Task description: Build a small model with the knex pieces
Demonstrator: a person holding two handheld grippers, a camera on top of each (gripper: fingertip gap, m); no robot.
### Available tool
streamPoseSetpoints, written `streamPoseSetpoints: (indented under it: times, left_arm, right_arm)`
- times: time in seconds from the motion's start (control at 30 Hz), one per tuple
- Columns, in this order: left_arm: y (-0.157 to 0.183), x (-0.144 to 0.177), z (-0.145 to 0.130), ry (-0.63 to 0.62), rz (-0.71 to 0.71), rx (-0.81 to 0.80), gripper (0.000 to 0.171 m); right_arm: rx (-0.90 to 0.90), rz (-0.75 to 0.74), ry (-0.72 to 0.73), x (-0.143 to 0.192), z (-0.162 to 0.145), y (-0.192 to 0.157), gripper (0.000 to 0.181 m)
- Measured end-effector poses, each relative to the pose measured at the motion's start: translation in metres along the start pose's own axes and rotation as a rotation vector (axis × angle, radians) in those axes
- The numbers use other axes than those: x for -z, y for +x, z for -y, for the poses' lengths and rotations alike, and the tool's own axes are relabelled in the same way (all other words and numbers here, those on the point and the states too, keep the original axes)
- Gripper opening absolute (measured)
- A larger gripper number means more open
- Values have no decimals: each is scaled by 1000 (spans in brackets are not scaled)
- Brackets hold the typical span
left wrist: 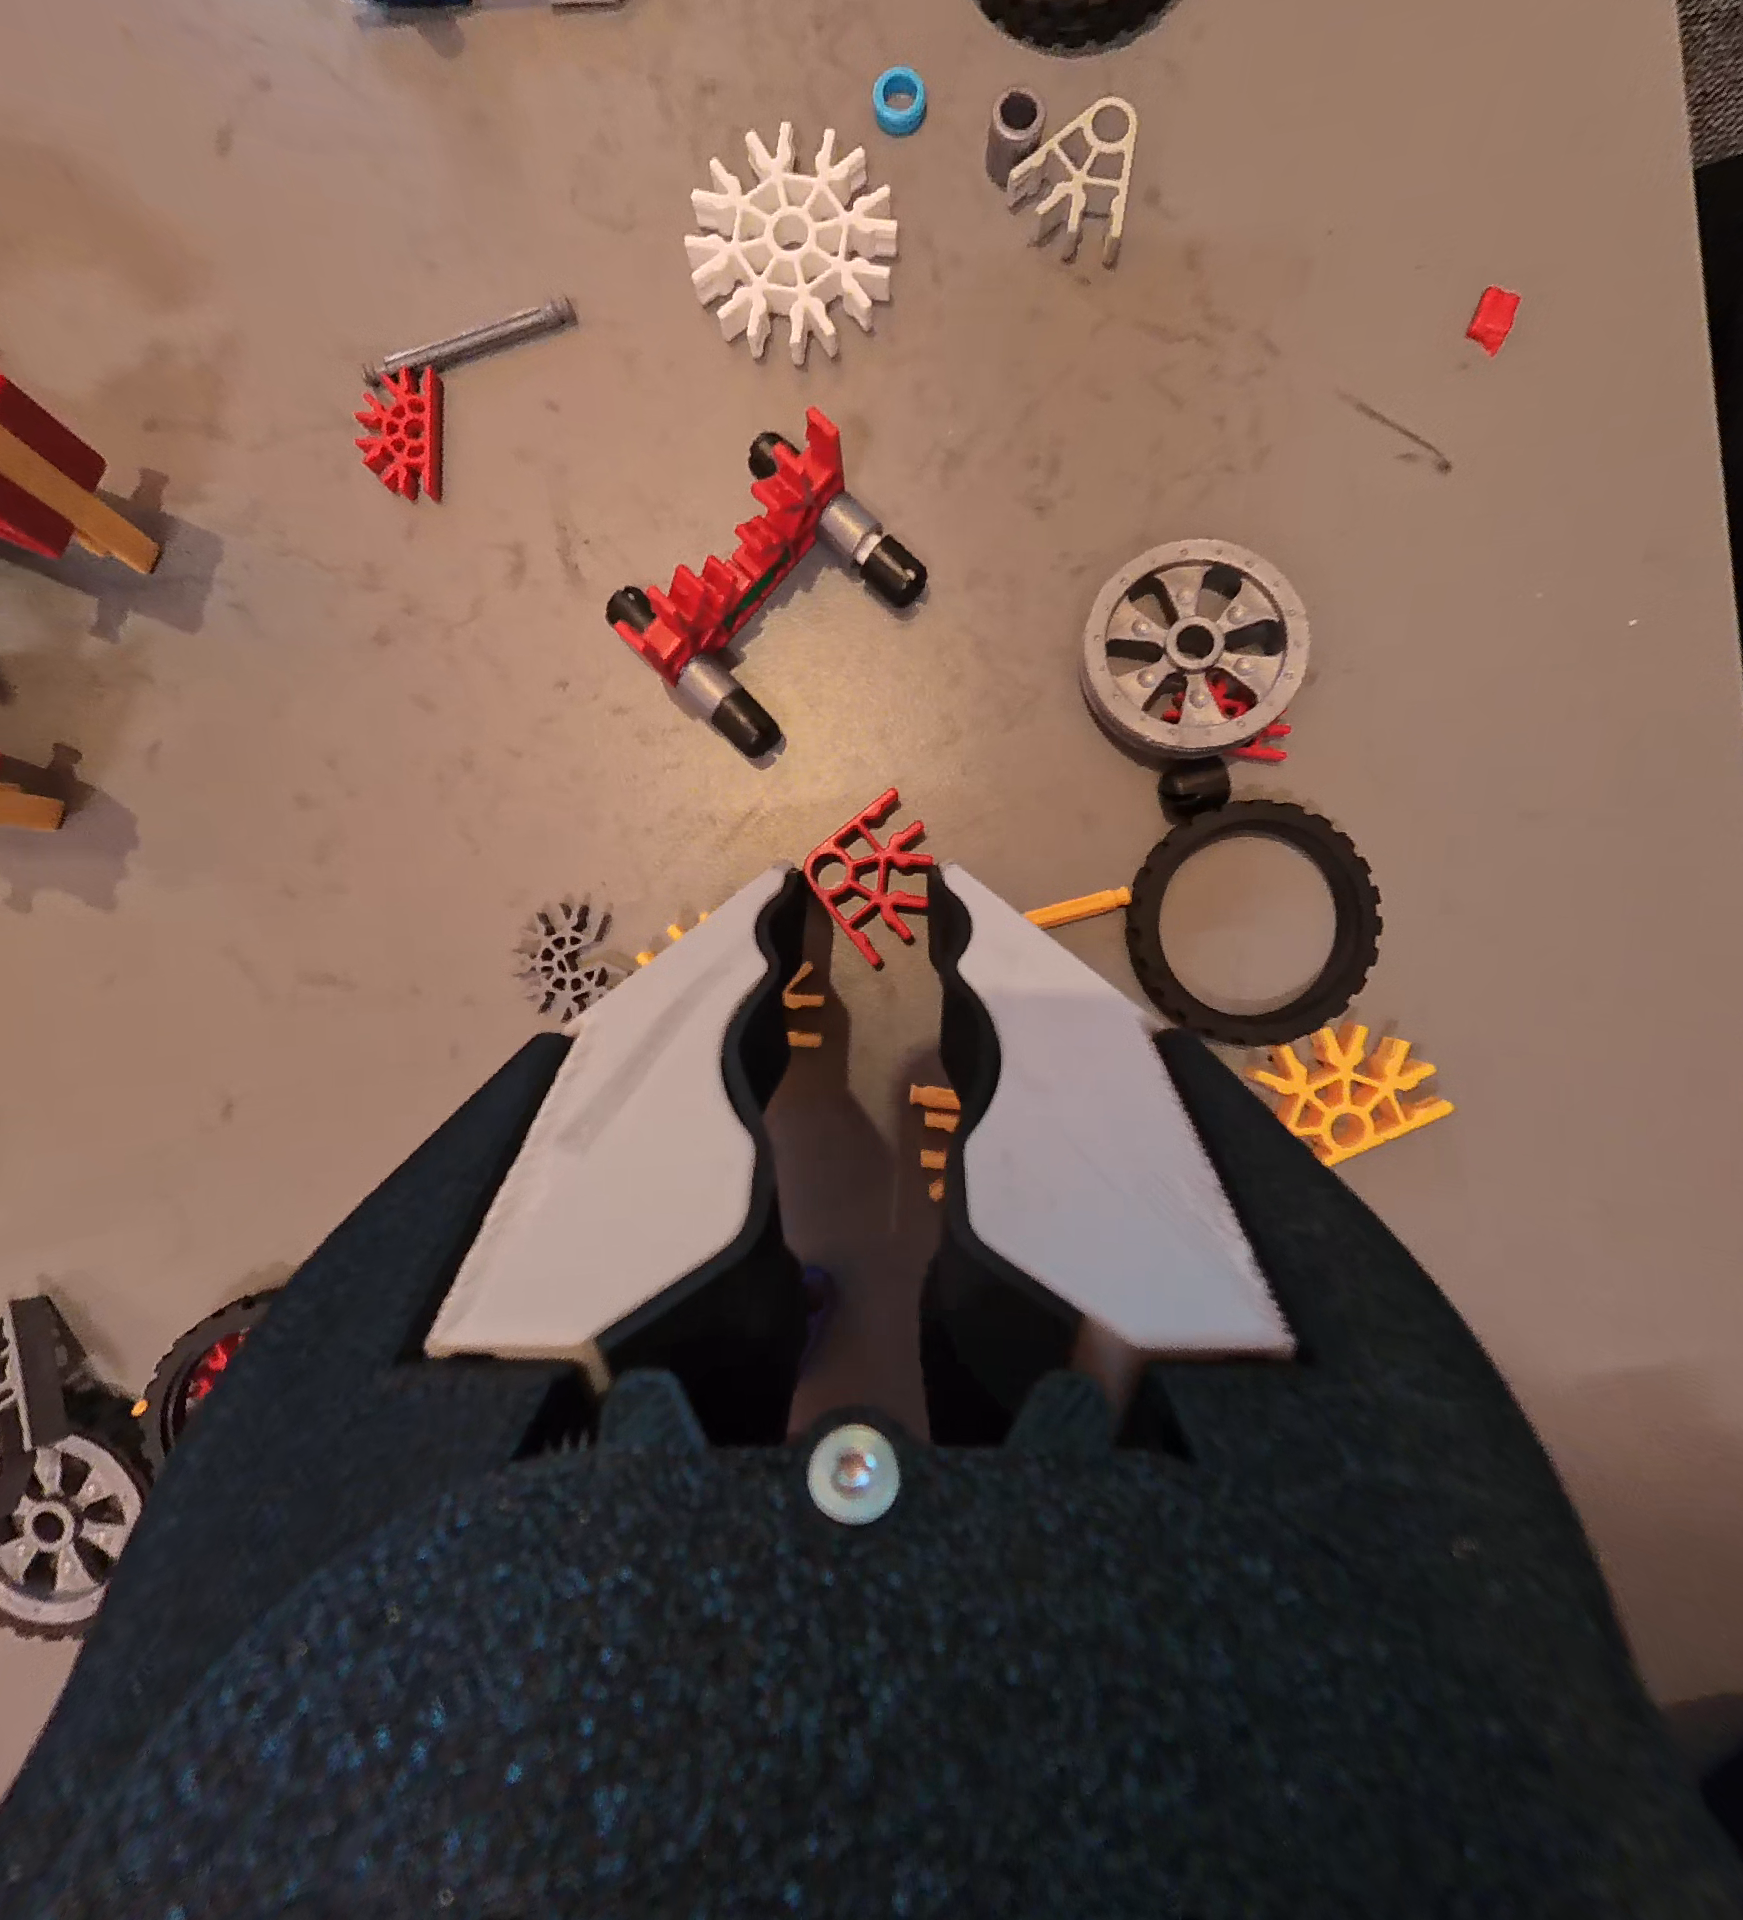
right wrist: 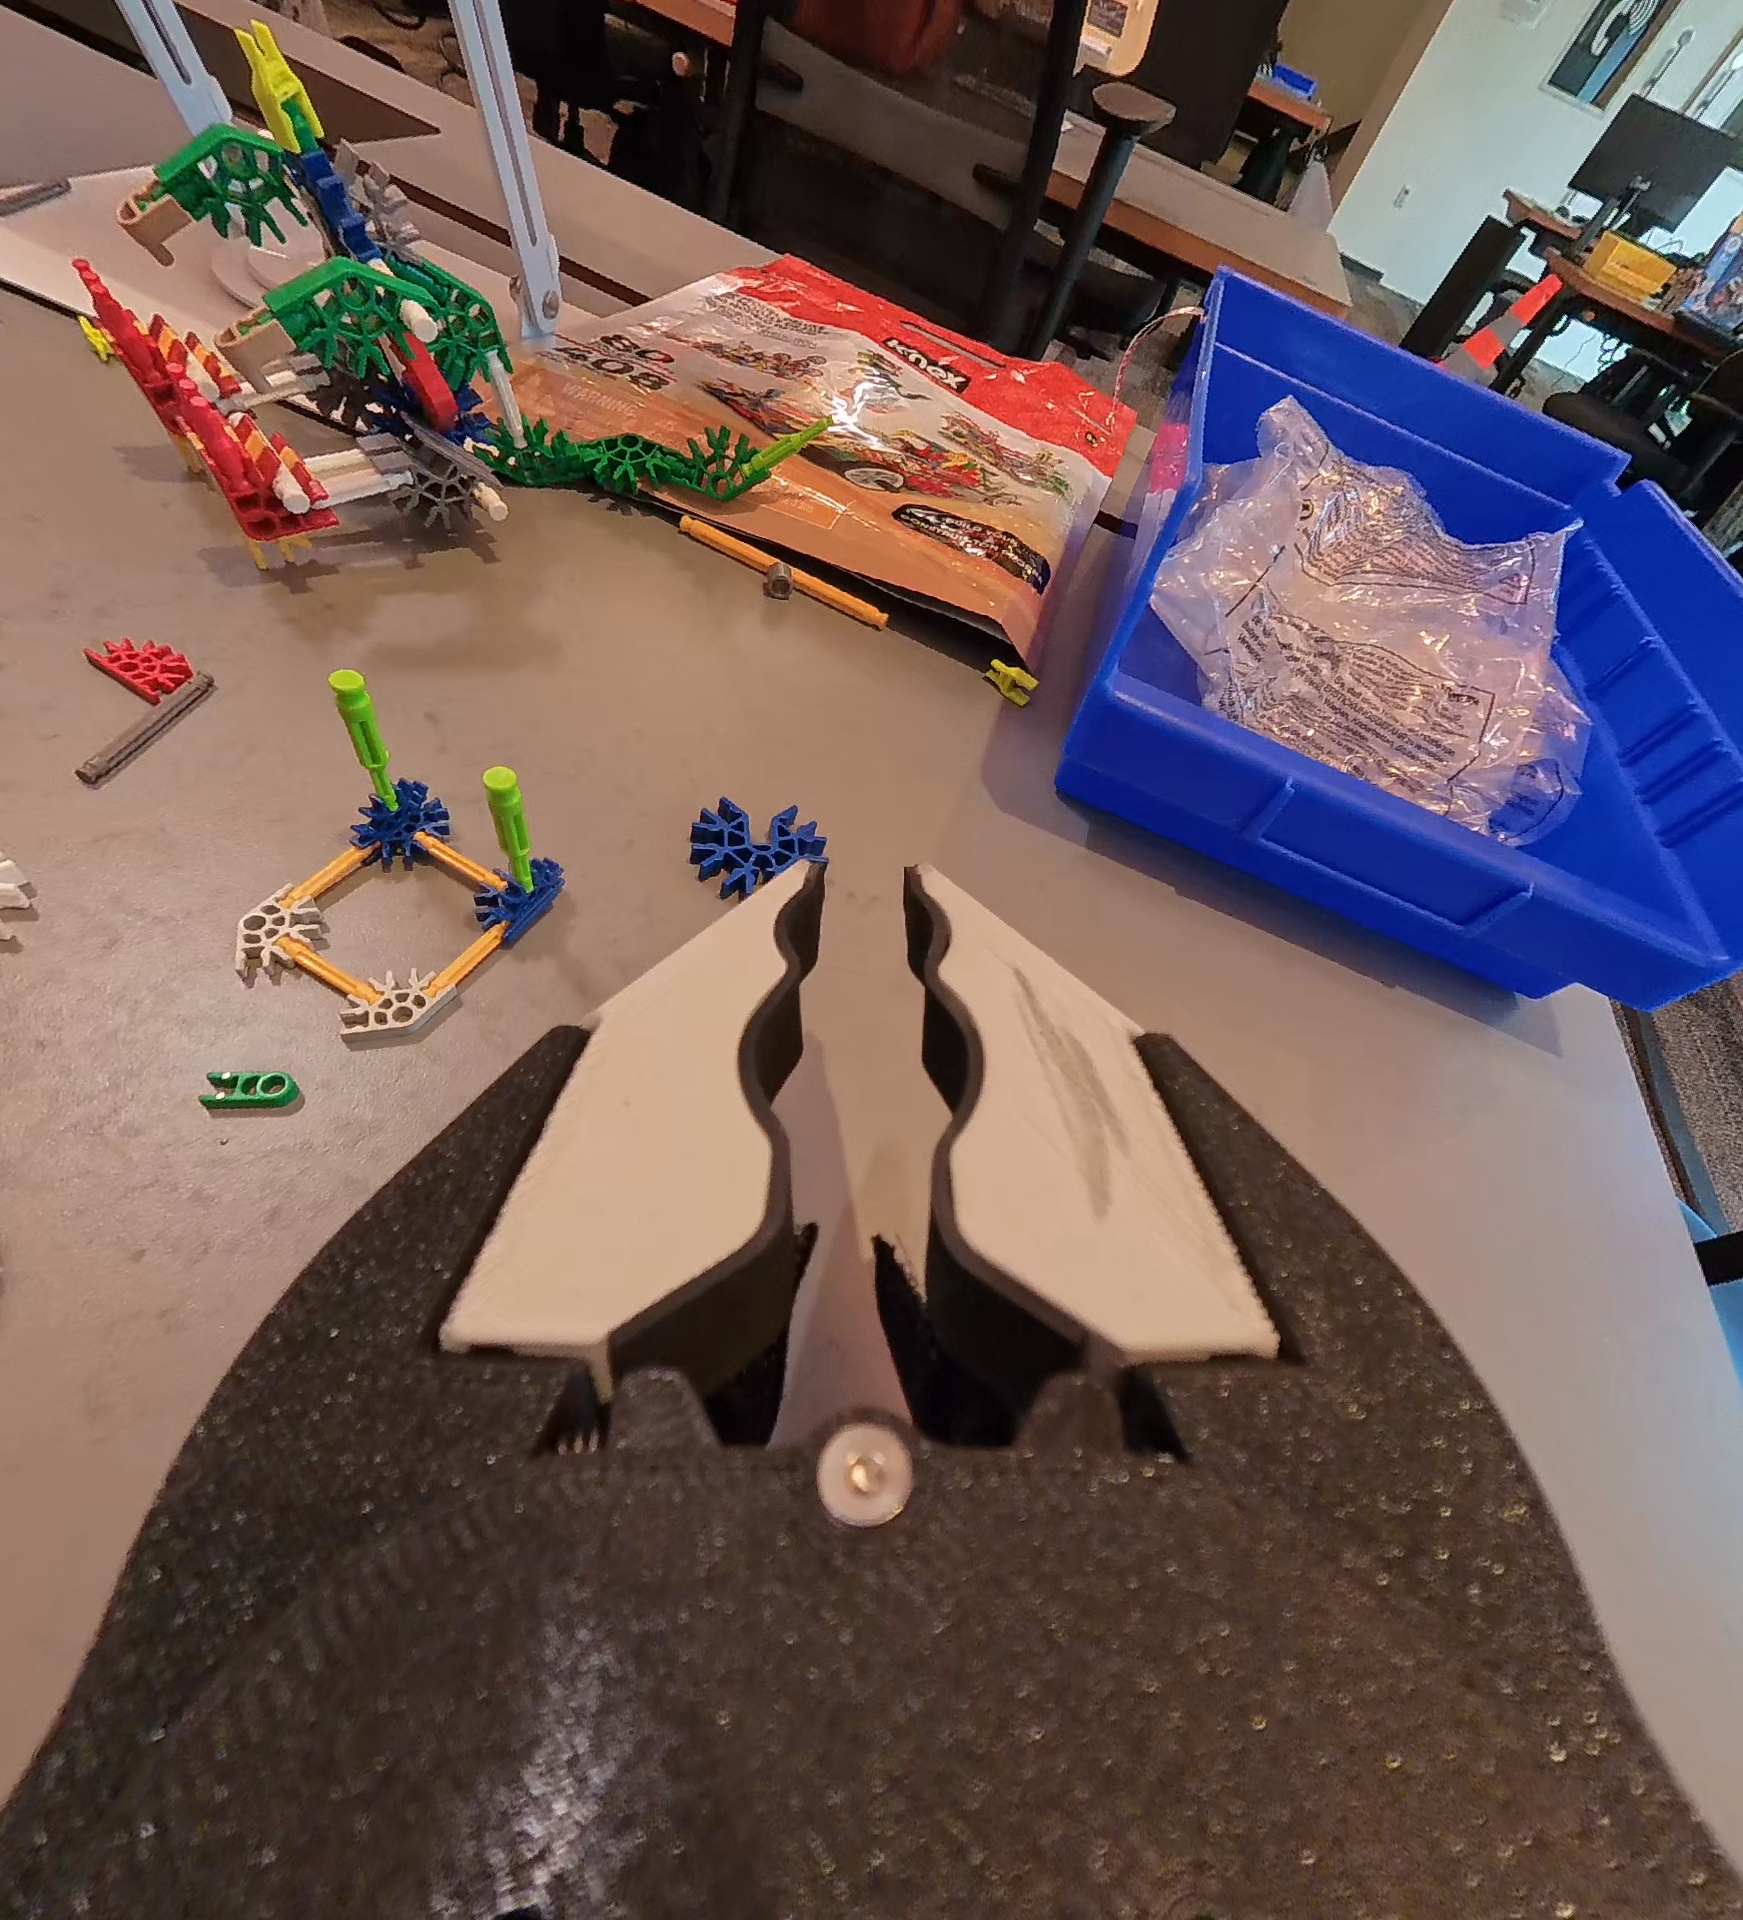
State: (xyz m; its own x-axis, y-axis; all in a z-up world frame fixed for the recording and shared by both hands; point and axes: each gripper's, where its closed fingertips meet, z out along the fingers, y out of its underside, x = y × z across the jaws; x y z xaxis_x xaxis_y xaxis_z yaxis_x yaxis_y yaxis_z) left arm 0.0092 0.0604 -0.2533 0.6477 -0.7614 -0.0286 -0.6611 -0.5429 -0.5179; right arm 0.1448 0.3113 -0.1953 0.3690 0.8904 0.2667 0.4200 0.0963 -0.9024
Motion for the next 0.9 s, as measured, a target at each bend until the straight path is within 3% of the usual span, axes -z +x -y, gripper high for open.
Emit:
streamPoseSetpoints:
  times: [0.9]
  left_arm:
    - [-11, 11, 23, 96, 97, -54, 21]
  right_arm:
    - [-4, -4, 2, 0, 0, 1, 15]
